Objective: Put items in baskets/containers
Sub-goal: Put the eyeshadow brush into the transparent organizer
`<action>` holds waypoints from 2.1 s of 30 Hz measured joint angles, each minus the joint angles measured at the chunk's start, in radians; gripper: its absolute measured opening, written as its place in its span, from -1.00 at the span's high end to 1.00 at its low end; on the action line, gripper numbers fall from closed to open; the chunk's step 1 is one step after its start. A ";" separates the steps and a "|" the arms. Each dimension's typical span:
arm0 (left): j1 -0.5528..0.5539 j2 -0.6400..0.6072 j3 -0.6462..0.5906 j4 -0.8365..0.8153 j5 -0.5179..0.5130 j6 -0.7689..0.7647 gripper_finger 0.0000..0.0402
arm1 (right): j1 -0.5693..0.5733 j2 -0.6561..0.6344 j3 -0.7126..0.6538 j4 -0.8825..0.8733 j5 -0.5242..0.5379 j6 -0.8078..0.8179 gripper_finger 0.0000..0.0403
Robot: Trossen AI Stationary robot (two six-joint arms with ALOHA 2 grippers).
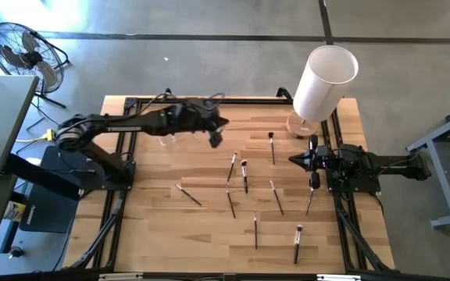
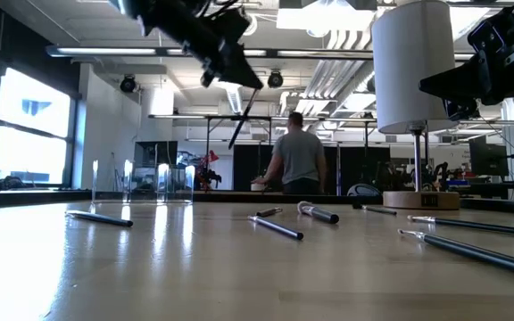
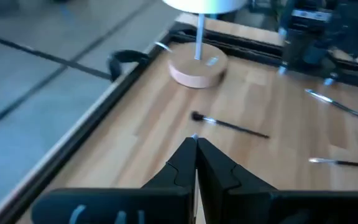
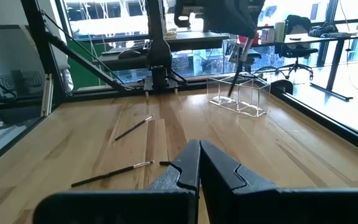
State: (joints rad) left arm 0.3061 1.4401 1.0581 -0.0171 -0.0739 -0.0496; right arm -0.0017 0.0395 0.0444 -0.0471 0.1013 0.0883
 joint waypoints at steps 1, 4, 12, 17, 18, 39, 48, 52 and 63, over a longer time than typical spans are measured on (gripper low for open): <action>0.019 -0.031 -0.051 0.050 0.010 0.013 1.00 | 0.000 0.000 0.000 0.000 0.000 0.000 0.98; 0.070 -0.144 -0.194 0.226 0.039 0.043 1.00 | 0.000 0.000 0.000 0.000 0.000 0.000 0.98; 0.207 -0.453 -0.483 0.348 0.014 0.126 1.00 | 0.000 0.000 0.000 0.000 0.001 0.000 0.98; 0.283 -0.641 -0.607 0.347 0.013 0.127 1.00 | 0.000 0.000 0.000 0.000 0.001 0.000 0.98; 0.295 -0.675 -0.626 0.335 0.013 0.127 1.00 | 0.000 0.000 0.000 0.000 0.001 0.000 0.98; 0.329 -1.196 -0.895 -0.013 -0.128 0.112 1.00 | 0.000 0.000 0.000 0.000 0.001 0.000 0.98; 0.329 -1.193 -0.924 -0.020 -0.168 0.065 0.97 | 0.000 0.000 0.000 0.000 0.001 0.000 0.98; 0.329 -1.193 -0.924 -0.023 -0.180 0.066 0.80 | 0.000 0.000 0.000 0.000 0.001 0.000 0.98; 0.329 -1.193 -0.874 -0.024 -0.155 0.037 0.27 | 0.000 0.000 0.000 0.000 0.001 0.000 0.98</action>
State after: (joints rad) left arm 0.6346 0.2467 0.1837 -0.0406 -0.2293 -0.0128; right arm -0.0021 0.0395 0.0444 -0.0475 0.1020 0.0883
